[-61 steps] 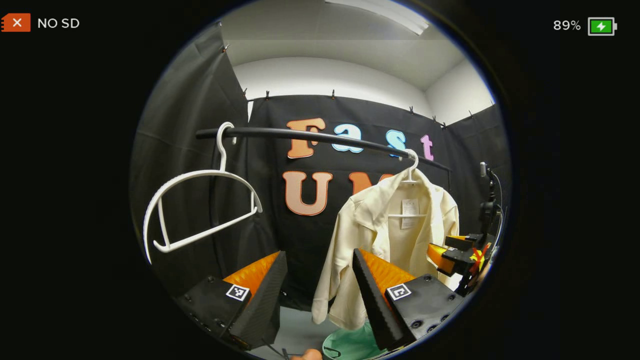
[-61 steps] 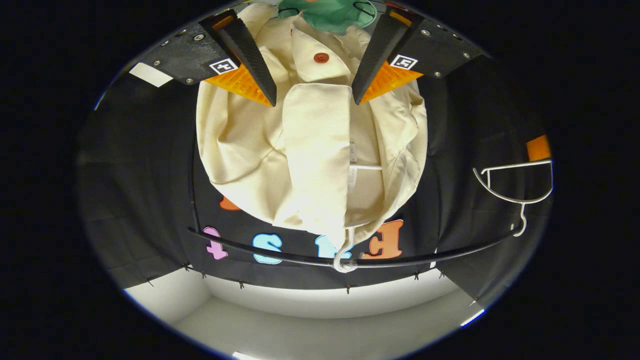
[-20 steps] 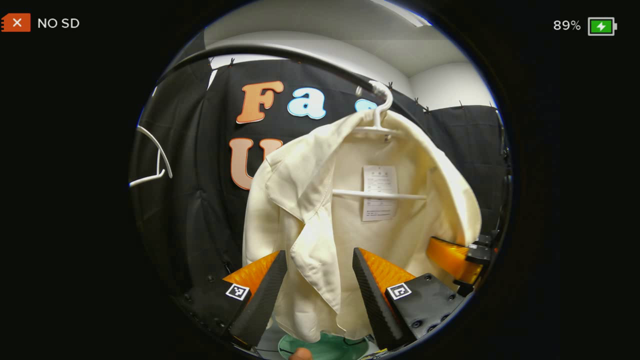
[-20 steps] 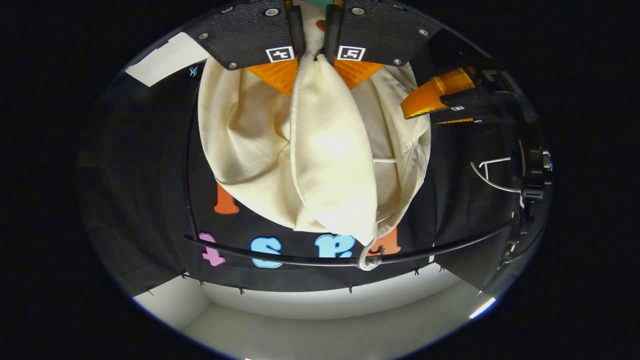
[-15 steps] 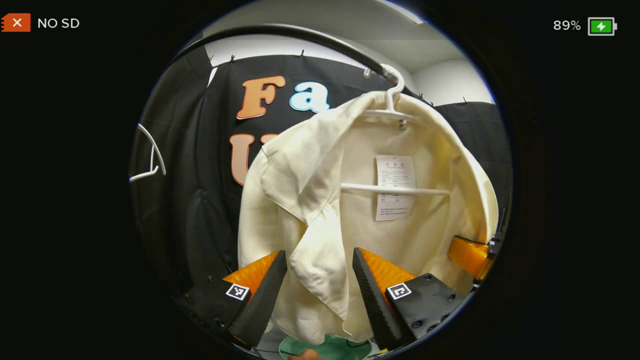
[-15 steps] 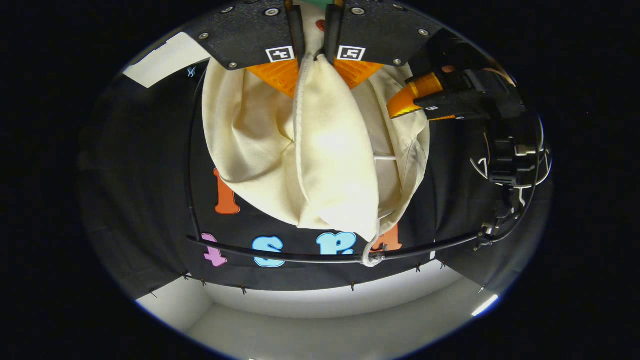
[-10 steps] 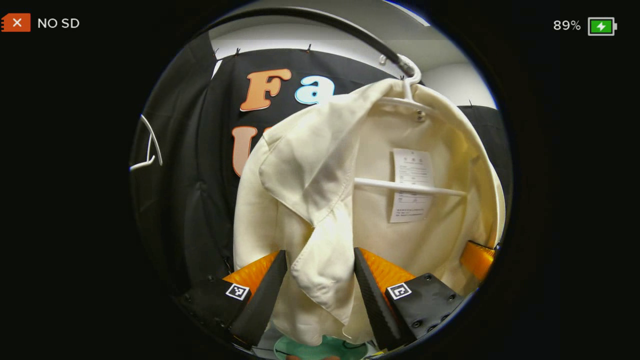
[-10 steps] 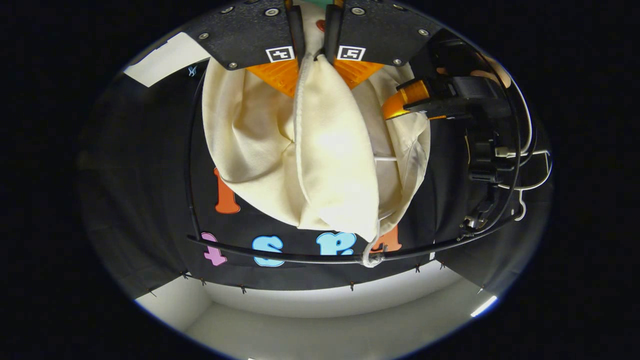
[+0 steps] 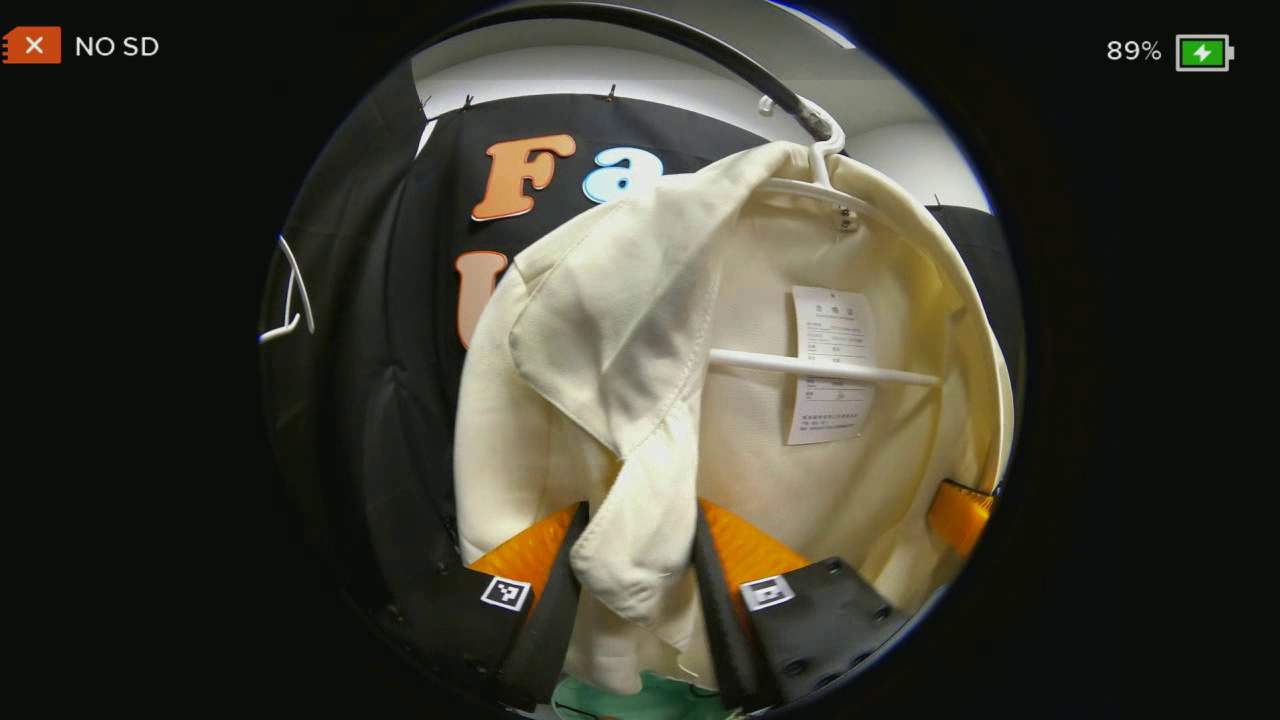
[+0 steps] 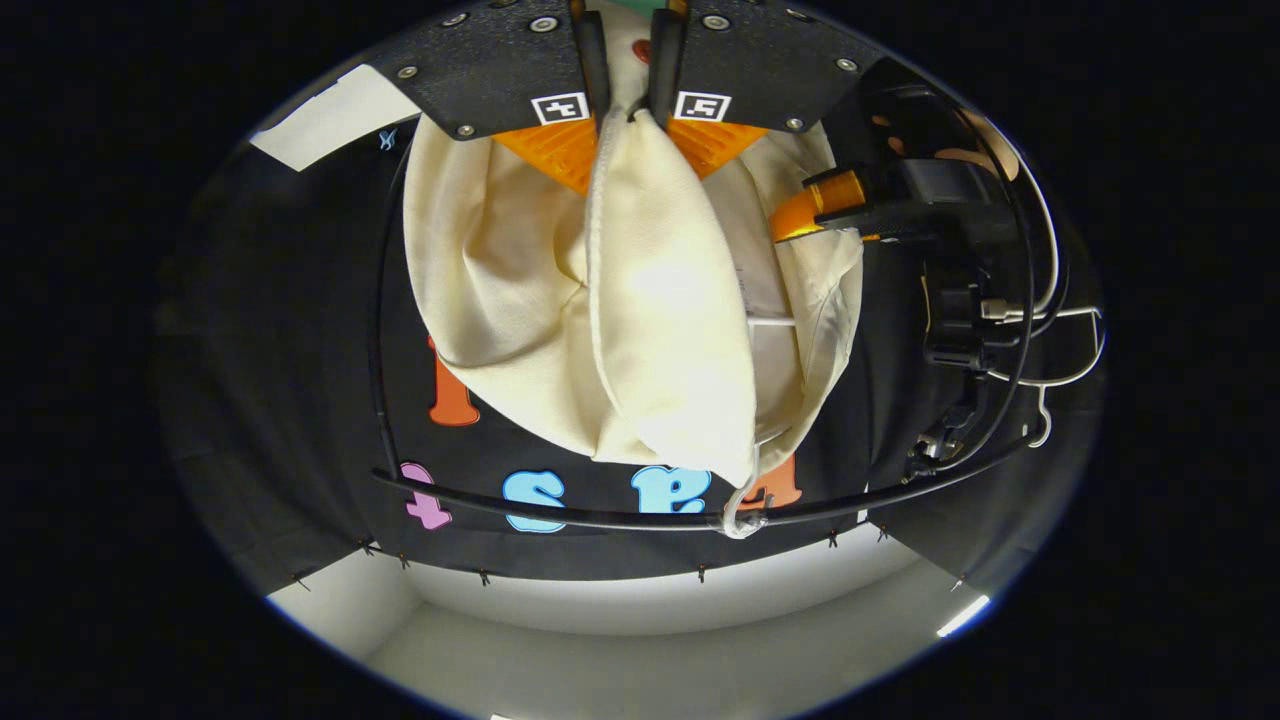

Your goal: Grasp the clothes on the hanger with both hands and then place them into the laundry hamper below.

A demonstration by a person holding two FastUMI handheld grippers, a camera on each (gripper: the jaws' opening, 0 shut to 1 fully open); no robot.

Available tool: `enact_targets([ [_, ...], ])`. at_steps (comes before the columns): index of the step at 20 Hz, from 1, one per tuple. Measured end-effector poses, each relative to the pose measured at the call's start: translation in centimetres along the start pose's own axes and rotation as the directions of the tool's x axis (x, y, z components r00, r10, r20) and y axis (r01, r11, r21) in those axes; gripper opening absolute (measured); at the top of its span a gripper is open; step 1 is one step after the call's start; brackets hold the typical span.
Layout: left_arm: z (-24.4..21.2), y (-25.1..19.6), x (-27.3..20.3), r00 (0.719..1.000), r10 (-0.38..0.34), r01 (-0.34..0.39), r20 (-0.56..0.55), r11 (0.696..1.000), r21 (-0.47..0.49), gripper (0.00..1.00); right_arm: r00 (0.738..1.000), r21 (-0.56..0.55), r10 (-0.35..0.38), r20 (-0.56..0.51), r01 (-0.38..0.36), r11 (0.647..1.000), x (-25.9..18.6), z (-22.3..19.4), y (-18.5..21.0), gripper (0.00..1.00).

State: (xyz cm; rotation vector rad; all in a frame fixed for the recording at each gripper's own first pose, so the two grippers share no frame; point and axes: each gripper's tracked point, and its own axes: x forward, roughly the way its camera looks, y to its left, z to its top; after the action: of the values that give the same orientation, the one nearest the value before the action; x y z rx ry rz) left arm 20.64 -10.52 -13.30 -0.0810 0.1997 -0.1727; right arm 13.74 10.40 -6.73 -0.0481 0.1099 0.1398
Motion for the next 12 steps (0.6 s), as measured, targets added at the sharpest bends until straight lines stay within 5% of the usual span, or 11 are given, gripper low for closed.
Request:
enact_targets([
  [5, -0.4, 1.0, -0.2, 0.999, 0.043, -0.043, -0.02, 0.999, 0.013, 0.28, 1.0, -0.004, 0.001, 0.003, -0.001, 1.0, 0.1, 0.2, 0.1, 0.17],
  [10, -0.6, 1.2, -0.8, 0.998, 0.049, -0.047, -0.031, 0.998, 0.042, 0.28, 1.0, -0.019, 0.009, 0.005, -0.009, 1.0, -0.2, 0.5, 0.6, 0.17],
  [12, 0.0, 1.5, -1.4, 0.998, 0.057, -0.056, -0.015, 0.997, 0.043, 0.1, 1.0, -0.029, 0.011, 0.005, -0.011, 1.0, -0.3, 0.8, 0.5, 0.17],
])
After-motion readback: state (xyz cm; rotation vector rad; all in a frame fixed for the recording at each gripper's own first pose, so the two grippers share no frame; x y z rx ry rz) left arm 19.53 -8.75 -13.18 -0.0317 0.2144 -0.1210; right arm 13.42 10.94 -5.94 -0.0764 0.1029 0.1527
